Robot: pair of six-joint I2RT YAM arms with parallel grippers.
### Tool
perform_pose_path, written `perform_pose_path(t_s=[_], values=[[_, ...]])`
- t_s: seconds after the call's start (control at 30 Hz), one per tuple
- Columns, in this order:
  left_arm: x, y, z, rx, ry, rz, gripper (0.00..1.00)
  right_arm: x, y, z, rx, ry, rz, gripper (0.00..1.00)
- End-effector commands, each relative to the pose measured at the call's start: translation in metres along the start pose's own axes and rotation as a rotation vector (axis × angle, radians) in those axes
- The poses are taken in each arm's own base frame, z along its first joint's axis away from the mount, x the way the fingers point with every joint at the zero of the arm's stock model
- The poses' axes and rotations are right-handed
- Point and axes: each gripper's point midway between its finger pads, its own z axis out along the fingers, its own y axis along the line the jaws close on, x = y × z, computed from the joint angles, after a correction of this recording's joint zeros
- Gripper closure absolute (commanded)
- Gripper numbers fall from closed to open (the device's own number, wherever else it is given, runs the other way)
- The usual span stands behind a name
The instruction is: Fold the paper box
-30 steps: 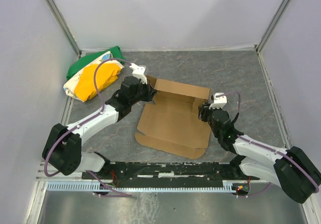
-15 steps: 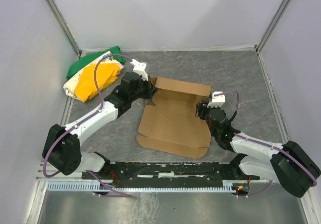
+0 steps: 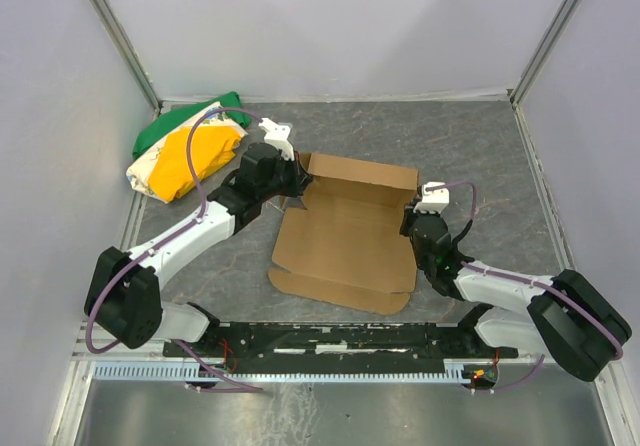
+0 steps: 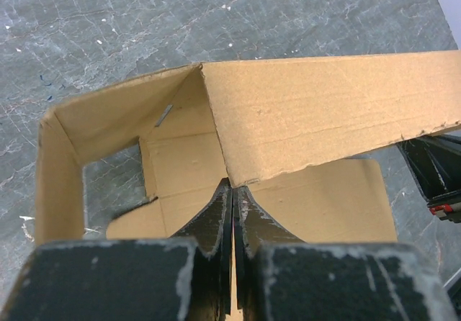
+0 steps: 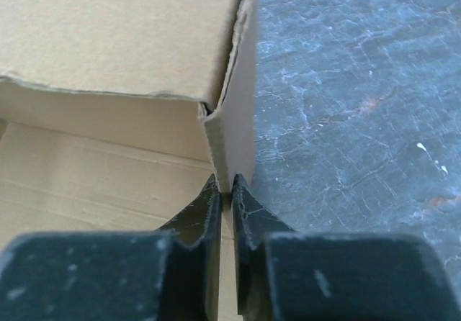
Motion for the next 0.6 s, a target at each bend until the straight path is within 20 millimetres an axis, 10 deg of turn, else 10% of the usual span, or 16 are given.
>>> perform_pose_path(t_s=[0.0,0.13,0.57], values=[[-0.012,-0.020,-0.003,0.073,-0.026,-0.020,0.97,-0.038,0.017,0.005,-0.028,-0.113,0.095,0.95],[-0.007,-0.017,-0.004,0.067,-0.019,-0.017,0.97,-0.037,0.016,0.006,-0.020,-0.110,0.096,0.98],[0.016,-0.010,-0.008,0.079,-0.019,-0.020,0.97,-0.024,0.030,0.018,0.005,-0.069,0.089,0.60]])
